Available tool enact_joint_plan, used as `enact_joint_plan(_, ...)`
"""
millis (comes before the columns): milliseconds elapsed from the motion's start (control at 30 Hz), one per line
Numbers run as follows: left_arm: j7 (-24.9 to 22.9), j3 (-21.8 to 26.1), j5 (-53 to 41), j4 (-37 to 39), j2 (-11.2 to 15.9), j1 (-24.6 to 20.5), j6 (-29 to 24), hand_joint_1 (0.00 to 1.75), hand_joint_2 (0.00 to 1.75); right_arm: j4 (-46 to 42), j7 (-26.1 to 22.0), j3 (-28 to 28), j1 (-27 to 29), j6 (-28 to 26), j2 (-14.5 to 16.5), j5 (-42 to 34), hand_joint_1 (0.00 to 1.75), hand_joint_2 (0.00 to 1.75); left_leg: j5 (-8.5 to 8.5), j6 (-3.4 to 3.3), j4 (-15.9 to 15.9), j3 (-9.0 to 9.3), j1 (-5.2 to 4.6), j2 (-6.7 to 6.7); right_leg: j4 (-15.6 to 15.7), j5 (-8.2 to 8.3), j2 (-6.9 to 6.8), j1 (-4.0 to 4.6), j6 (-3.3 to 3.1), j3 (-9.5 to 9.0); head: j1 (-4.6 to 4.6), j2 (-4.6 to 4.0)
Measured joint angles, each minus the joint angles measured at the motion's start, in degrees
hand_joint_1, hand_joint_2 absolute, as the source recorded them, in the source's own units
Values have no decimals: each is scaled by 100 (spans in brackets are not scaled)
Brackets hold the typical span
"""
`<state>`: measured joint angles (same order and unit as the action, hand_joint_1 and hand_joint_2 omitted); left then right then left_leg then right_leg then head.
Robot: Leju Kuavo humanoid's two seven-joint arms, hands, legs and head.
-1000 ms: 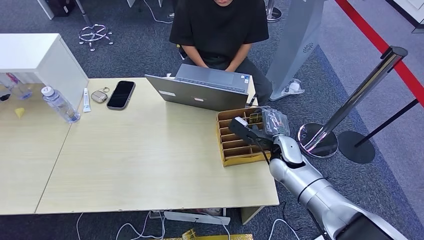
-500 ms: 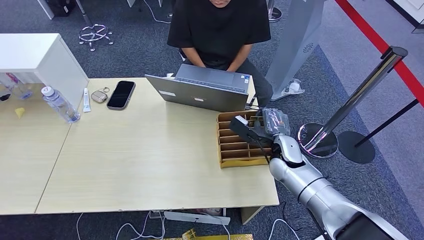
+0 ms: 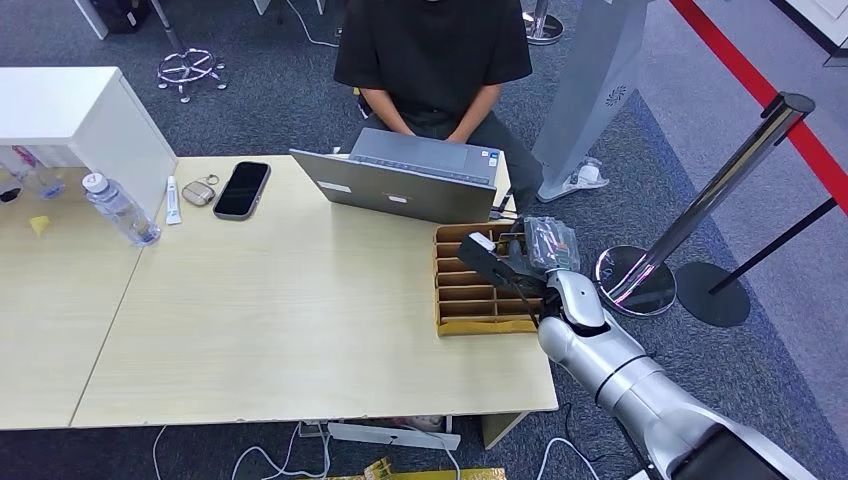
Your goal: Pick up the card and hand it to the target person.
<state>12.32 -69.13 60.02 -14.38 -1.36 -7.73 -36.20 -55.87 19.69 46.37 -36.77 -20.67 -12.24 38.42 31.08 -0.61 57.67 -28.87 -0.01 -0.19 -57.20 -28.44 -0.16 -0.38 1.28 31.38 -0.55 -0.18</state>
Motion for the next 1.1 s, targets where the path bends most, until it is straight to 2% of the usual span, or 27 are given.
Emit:
enact_joint_plan(400, 32, 0, 33, 0, 0, 4, -2, 0, 0, -154, 68, 32, 12, -114, -18, 28, 137, 175, 0, 0, 0, 1, 0, 1, 0, 0, 1, 0, 0, 0, 1, 0)
enact_joint_plan(667, 62, 0, 85, 0, 0, 13, -15, 0, 0, -618, 157, -125, 98, -379, -206, -153, 136, 175, 0, 0, 1, -1, -1, 1, 0, 0, 0, 0, 0, 1, 0, 0)
enact_joint_plan(867, 62, 0, 119, 0, 0, 15, -18, 0, 0, -1029, 176, -296, 189, -703, -367, -27, 155, 175, 0, 0, 1, 0, -1, 1, 1, 0, 0, 0, 0, 1, 1, 0)
enact_joint_plan(1100, 74, 0, 153, 0, 0, 17, -20, 0, 0, -1537, 181, -538, 303, -1114, -493, 158, 157, 175, 0, 0, 1, 1, 0, 1, 0, 0, 1, 0, 0, 1, 1, 0)
